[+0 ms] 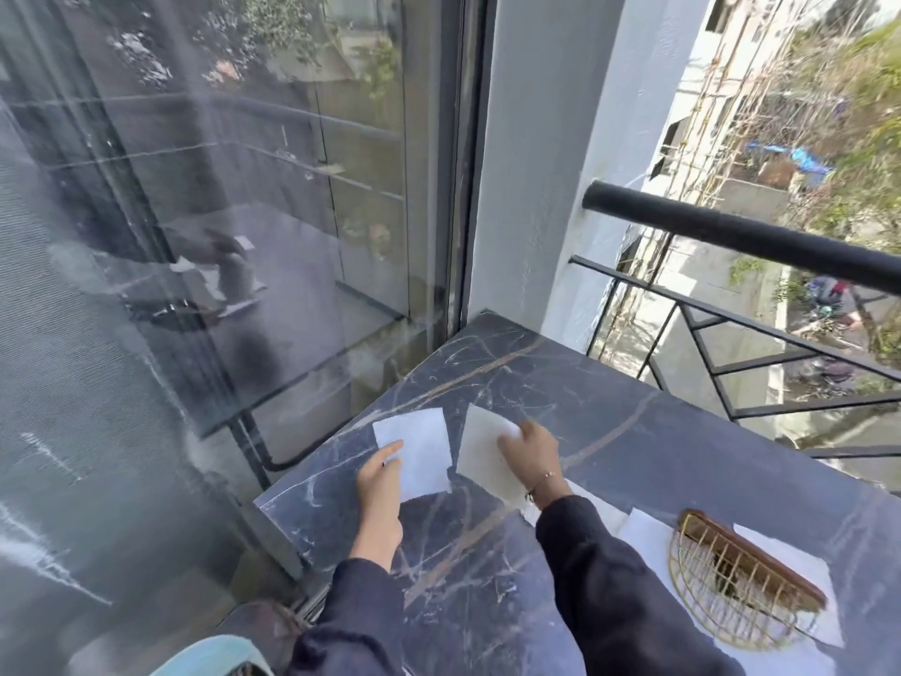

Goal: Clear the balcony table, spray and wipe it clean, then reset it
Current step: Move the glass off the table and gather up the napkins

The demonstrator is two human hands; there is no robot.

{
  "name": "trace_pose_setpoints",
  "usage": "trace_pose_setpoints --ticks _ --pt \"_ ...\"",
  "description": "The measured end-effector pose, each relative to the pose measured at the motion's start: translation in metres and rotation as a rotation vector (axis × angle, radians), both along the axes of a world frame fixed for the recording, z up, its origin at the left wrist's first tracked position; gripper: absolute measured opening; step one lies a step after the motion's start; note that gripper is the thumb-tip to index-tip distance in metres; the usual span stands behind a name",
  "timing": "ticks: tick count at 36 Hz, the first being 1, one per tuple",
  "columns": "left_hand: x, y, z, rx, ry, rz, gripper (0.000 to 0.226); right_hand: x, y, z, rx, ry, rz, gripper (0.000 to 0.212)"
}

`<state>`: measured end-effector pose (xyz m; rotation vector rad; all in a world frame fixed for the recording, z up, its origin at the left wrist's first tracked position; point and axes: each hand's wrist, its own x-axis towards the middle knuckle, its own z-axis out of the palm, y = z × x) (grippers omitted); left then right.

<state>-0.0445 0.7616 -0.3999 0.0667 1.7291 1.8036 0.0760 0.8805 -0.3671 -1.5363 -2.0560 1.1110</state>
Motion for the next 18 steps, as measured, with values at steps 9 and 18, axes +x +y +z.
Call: trace_pose_setpoints --ticks 9,18 --pt "0.025 0.004 0.019 0.092 -0.114 -0.125 0.029 -0.001 -0.018 0.056 0.043 0.323 0.143 0.026" --pt "0.03 0.007 0.023 0.047 -0.166 -0.307 0.019 0.008 -0.017 0.034 0.014 0.168 0.268 0.017"
